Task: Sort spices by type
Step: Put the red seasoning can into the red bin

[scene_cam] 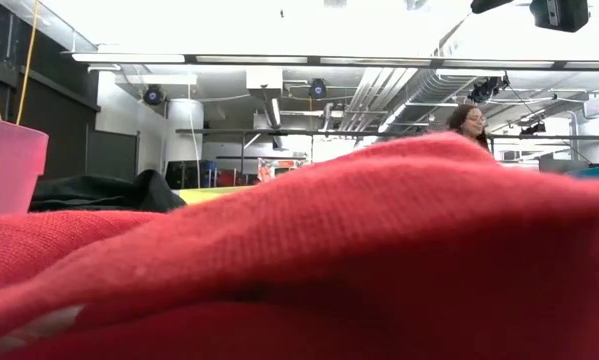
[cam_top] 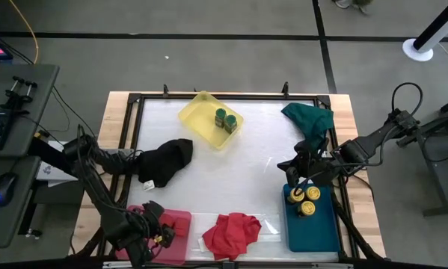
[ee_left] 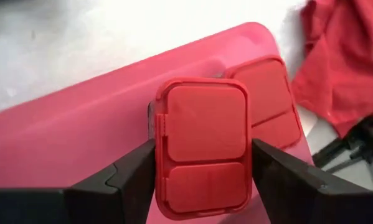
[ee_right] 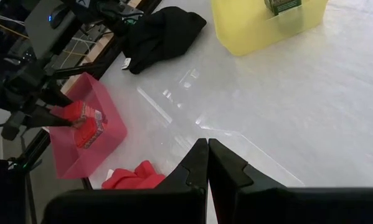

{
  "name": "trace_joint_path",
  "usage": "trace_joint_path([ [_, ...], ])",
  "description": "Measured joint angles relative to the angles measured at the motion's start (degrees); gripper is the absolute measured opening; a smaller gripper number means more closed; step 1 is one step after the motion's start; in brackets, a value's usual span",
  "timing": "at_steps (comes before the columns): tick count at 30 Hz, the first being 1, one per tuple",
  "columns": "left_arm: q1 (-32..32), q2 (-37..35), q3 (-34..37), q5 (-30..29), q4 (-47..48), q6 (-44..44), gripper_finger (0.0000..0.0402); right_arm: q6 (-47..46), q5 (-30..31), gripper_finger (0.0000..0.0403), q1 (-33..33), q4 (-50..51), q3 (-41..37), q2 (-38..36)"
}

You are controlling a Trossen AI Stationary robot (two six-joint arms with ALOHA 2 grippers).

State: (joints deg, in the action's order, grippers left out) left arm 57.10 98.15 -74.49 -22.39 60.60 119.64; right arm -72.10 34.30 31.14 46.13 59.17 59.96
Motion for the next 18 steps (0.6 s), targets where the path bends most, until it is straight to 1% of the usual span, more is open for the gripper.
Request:
trace_joint_path([
  [4,0.1,0.1,1.8,0.3,-0.5,5.8,0.0234,0.0,0.0,0.0000,0.0,0.0,0.0,0.0],
  [6,0.1,0.1,2.7,0.3,-1.7,6.9,0.0234,0.0,0.0,0.0000,0.0,0.3,0.0,0.0],
  [10,0.1,0.1,4.7,0.7,-4.8,7.2,0.0234,0.0,0.0,0.0000,0.0,0.7,0.0,0.0],
  [14,0.0,0.1,5.2,0.7,-4.4,7.0,0.0234,0.1,-0.2,0.0000,0.0,0.9,0.0,0.0],
  [18,0.0,0.1,5.2,1.0,-4.5,3.3,0.0234,0.0,-0.3,0.0000,0.0,1.2,0.0,0.0],
])
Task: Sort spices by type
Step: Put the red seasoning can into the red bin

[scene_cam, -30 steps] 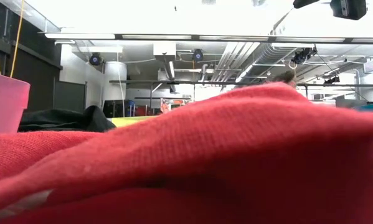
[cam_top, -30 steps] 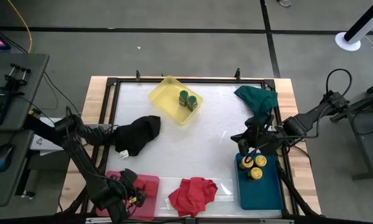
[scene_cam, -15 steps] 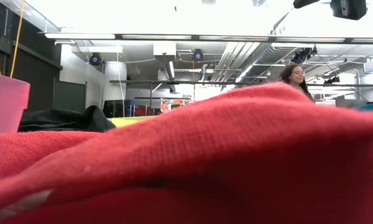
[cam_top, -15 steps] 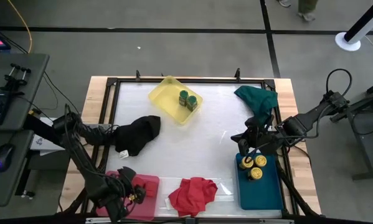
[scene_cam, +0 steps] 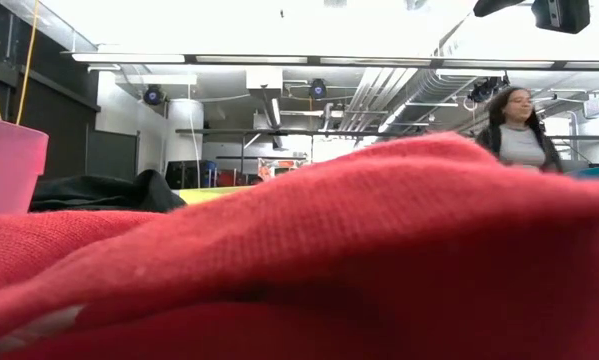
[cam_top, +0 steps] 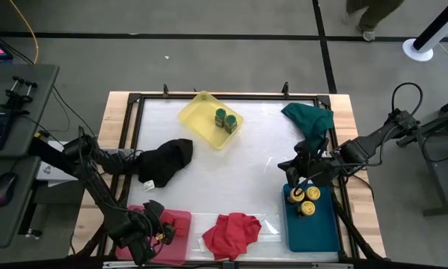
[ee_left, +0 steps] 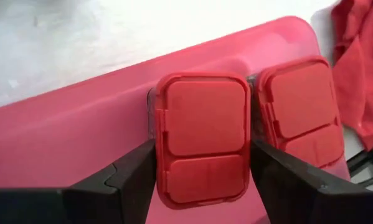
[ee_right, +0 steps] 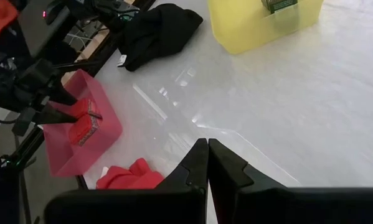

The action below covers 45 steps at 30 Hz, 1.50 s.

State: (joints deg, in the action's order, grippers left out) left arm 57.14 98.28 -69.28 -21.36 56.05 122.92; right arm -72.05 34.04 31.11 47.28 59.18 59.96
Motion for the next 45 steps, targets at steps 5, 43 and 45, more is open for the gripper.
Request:
trace_joint_path([
  [5,0.0,0.0,-0.2,0.1,-0.8,-4.8,0.0234,-0.1,0.0,0.0000,0.0,0.1,0.0,0.0],
  [43,6.3,-4.4,-0.3,-1.1,7.8,-15.2,0.0267,-0.1,-1.3,0.0000,0.0,0.1,0.0,0.0],
  [45,6.7,-3.9,-0.3,-1.0,10.0,-16.7,0.0233,-0.1,-1.3,0.0000,0.0,0.1,0.0,0.0],
])
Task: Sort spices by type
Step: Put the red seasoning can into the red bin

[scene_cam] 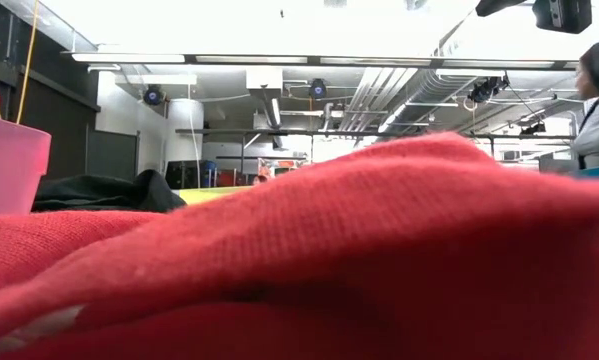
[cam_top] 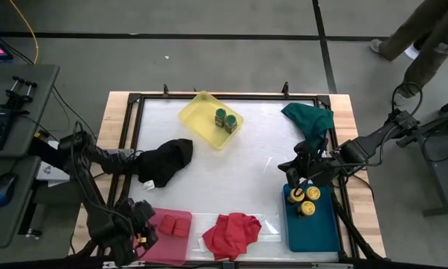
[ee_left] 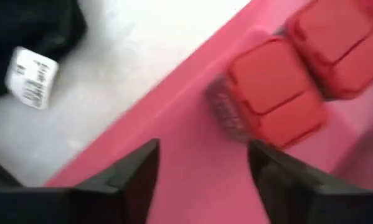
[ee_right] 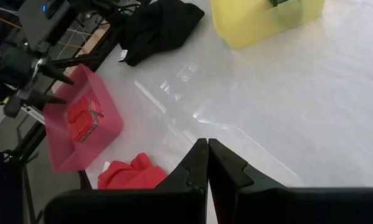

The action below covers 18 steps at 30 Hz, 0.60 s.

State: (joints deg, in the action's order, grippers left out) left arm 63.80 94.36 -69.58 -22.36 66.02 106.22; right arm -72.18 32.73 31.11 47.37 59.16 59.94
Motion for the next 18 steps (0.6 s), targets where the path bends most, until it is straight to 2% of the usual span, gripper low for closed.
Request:
trace_joint_path([
  [3,0.1,1.1,0.0,0.9,0.8,-4.6,0.0146,0.0,-0.2,0.0000,0.0,0.0,0.0,0.0],
  [5,0.1,2.0,0.0,0.9,0.6,-8.9,0.0064,0.0,-0.2,0.0000,0.0,0.0,0.0,0.0],
  [7,0.1,3.3,0.0,0.7,0.1,-12.5,0.0019,0.1,-0.2,0.0000,0.0,0.0,0.0,0.0],
  [10,0.0,4.8,0.0,0.7,0.0,-16.6,0.0013,0.1,-0.2,0.0000,0.0,0.0,0.0,0.0],
  [18,0.0,5.7,0.0,-3.8,-3.5,-18.0,0.0001,0.1,-0.2,0.0000,0.0,0.0,0.0,0.0],
])
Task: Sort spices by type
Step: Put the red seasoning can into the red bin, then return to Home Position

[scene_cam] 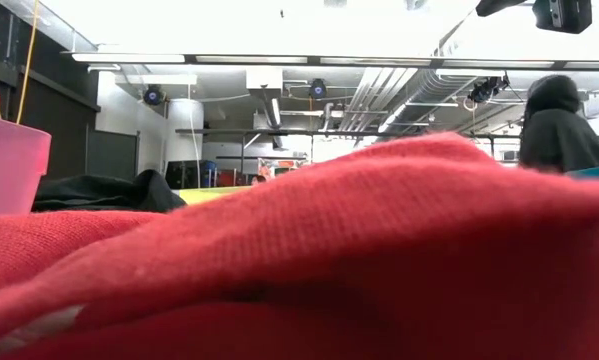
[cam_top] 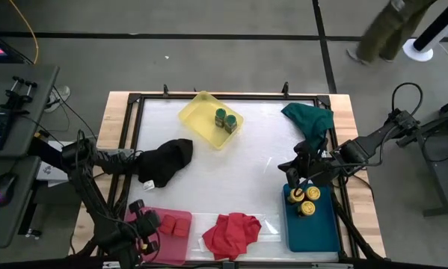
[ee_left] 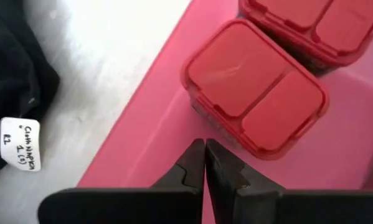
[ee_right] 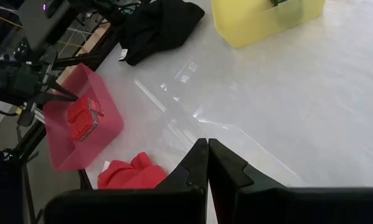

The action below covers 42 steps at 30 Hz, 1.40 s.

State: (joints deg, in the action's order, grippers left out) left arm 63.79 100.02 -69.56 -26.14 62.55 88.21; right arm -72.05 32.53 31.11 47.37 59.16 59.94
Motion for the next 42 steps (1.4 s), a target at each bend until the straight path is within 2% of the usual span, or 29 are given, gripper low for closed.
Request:
trace_joint_path([
  [15,-0.1,0.0,0.0,-1.8,-7.5,-0.9,0.0000,0.5,0.0,0.0000,0.0,0.2,0.0,0.0],
  [19,0.2,-1.8,0.0,1.2,-4.0,0.3,0.0000,0.5,0.0,0.0000,0.0,0.2,0.0,0.0],
  [23,1.8,-7.2,-0.3,-0.2,3.1,3.2,0.0000,0.5,-0.4,0.0000,0.0,0.2,0.0,0.0],
  [25,2.1,-10.4,-0.3,-4.0,6.9,4.4,0.0000,1.1,-1.4,0.0000,0.0,0.2,0.0,0.0],
  [26,1.9,-12.1,-0.3,-7.8,8.0,4.7,0.0000,1.4,-1.7,0.0000,0.0,0.2,0.0,0.0],
  [28,-0.3,-15.9,0.3,-18.9,8.6,4.6,0.0000,2.1,-2.6,0.0000,0.0,0.2,0.0,0.0],
  [30,-5.4,-20.3,1.9,-27.5,7.2,2.7,0.0000,3.7,-2.7,0.0000,0.0,0.2,0.0,0.0],
  [32,-12.2,-25.3,4.6,-29.9,1.0,-5.4,0.0000,5.4,-2.7,0.0000,0.0,0.2,0.0,0.0],
  [35,-23.2,-32.7,10.8,-27.3,-18.7,-30.1,0.0000,7.8,-3.4,0.0000,-0.9,0.5,0.0,0.0],
  [37,-30.5,-37.7,16.6,-20.1,-37.4,-47.9,0.0000,9.7,-5.5,0.0000,-2.3,0.5,0.0,0.0],
  [39,-38.0,-42.1,24.0,-9.3,-56.2,-60.2,0.0000,12.6,-7.7,0.0000,-4.0,0.6,0.0,0.0],
  [40,-41.6,-43.9,27.7,-3.2,-65.1,-63.9,0.0000,13.8,-8.7,0.0000,-5.0,0.6,0.0,0.0],
  [42,-47.7,-47.5,35.0,5.0,-79.1,-66.5,0.0000,14.8,-10.2,0.0000,-6.9,0.2,0.0,0.0],
])
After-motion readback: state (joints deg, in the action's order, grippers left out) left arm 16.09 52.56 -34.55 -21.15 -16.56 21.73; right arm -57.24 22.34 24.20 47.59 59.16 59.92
